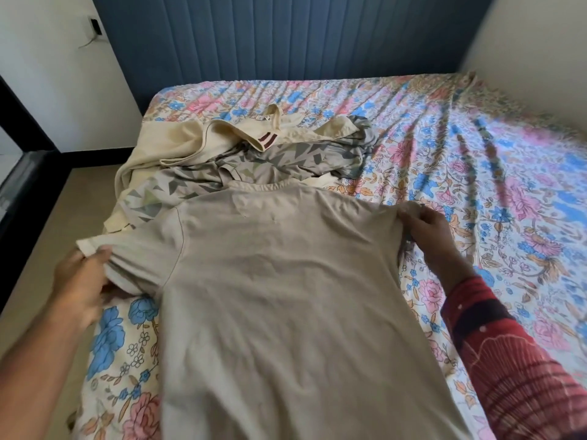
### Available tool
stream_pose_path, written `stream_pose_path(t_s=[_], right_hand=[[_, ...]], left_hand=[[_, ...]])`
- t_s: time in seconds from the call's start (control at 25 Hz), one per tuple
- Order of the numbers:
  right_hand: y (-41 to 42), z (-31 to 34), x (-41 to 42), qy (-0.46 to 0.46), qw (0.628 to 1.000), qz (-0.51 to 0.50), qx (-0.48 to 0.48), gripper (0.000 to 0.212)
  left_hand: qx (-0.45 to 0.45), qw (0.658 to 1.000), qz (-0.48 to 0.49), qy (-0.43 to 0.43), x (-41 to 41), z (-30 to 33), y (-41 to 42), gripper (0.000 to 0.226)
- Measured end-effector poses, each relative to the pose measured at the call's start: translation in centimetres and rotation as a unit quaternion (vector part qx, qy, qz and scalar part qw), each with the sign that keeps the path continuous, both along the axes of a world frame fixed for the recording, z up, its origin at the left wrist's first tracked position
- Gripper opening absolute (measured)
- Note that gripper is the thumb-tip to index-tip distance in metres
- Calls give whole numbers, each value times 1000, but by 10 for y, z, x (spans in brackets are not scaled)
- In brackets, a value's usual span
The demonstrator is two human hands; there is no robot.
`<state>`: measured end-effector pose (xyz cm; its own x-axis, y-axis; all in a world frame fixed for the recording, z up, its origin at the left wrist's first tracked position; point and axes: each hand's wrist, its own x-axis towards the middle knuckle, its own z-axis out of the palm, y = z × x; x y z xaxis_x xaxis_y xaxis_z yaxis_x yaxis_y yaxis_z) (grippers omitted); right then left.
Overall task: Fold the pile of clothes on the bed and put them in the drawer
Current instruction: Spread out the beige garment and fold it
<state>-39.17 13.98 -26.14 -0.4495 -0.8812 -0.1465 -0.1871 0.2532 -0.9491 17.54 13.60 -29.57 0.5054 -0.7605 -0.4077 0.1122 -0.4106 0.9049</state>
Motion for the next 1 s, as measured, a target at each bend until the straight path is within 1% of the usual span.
stream_pose_path(t_s=[0.08, 0.12, 0.16, 0.2, 0.28, 0.32, 0.36, 0.4, 0.48, 0.52, 0.6, 0.64, 0.72, 0.8, 0.84, 0.92, 1.0], right_hand=[[-4, -2, 21, -20, 988, -140, -56, 13], [-7, -3, 27, -26, 980, -182, -74, 15], [-10, -4, 29, -7, 975, -206, -83, 19], [-13, -5, 29, 34, 973, -215, -77, 23], [-13, -9, 23, 182, 969, -168, 0, 31], [-11, -10, 21, 247, 959, -131, 47, 34], [-6, -8, 18, 292, 947, -106, 84, 36], [-1, -5, 15, 315, 938, -101, 102, 36], [16, -1, 10, 327, 931, -111, 116, 33], [28, -2, 7, 342, 927, -99, 121, 33], [60, -10, 5, 378, 917, -36, 122, 37], [79, -12, 8, 388, 913, -2, 123, 39], [119, -9, 16, 391, 906, 52, 157, 47], [166, -1, 28, 389, 887, 123, 216, 51], [188, 2, 34, 385, 877, 160, 241, 52], [224, 4, 45, 391, 850, 215, 278, 48], [247, 4, 48, 394, 842, 241, 279, 45]], left_hand=[[-47, 996, 49, -57, -17, 10, -1, 29], [-47, 993, 71, -87, -22, 11, -3, 33], [-41, 990, 88, -107, -25, 9, -5, 36], [-29, 987, 99, -120, -26, 4, -7, 39], [6, 979, 105, -172, -25, -2, -5, 41], [22, 974, 98, -201, -20, -7, -3, 42], [37, 969, 88, -228, -16, -11, -1, 42], [51, 963, 83, -250, -13, -12, 1, 43], [66, 956, 73, -277, -8, -13, 10, 49], [63, 952, 67, -291, -10, -12, 18, 50], [33, 950, 32, -308, -25, -10, 45, 43], [24, 949, -7, -315, -38, -5, 63, 43], [32, 940, -98, -326, -64, 7, 96, 58], [83, 933, -169, -307, -85, 15, 133, 69], [100, 929, -198, -295, -92, 18, 150, 68], [122, 906, -261, -309, -102, 24, 185, 56], [138, 887, -307, -316, -109, 30, 217, 42]])
